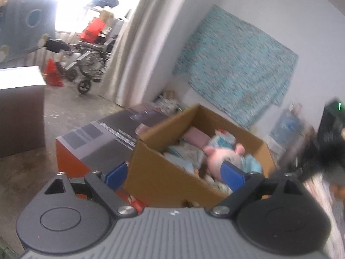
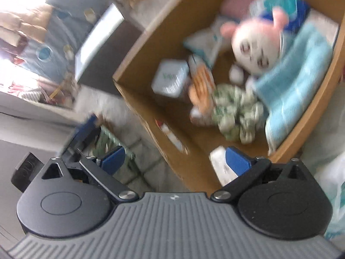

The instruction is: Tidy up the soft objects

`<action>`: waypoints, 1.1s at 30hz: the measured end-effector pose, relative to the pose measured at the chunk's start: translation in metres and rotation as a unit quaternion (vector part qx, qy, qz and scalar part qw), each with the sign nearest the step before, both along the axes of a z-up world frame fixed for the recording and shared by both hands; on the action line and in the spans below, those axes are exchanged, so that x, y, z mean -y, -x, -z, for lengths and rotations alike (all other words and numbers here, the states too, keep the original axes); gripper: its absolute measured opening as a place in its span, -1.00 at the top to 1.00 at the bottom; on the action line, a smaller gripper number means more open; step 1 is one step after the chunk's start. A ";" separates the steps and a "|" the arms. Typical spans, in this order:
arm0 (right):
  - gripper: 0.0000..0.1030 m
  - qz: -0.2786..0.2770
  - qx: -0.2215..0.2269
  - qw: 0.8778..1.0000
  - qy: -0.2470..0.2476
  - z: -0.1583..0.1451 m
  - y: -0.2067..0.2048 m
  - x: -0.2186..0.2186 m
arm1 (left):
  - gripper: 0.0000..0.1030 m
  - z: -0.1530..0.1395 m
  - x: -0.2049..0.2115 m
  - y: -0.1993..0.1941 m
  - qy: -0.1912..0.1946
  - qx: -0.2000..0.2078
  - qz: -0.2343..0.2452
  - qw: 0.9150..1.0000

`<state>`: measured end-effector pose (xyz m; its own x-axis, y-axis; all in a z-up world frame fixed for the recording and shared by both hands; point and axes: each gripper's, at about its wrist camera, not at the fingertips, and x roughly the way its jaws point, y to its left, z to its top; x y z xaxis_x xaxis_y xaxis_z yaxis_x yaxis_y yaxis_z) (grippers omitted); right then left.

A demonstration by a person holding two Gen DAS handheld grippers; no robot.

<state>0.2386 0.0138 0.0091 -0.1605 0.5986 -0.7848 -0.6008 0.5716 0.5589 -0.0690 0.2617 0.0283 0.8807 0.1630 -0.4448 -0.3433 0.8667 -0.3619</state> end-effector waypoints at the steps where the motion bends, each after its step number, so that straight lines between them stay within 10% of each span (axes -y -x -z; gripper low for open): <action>1: -0.95 0.004 0.024 1.000 -0.020 -0.007 0.004 0.006 | -0.92 0.001 0.004 0.001 -0.003 -0.001 0.013 1.000; 8: -0.97 0.139 0.272 0.946 -0.110 -0.026 0.046 0.075 | -0.99 0.005 0.035 0.008 -0.046 -0.017 0.039 0.998; 15: -0.98 0.304 0.347 0.882 -0.097 0.000 0.078 0.125 | -1.00 -0.003 0.061 0.014 -0.057 -0.017 0.050 0.997; 33: -0.98 0.434 0.448 0.781 0.037 0.034 0.176 0.174 | -1.00 0.001 0.117 -0.009 -0.067 -0.103 0.061 0.991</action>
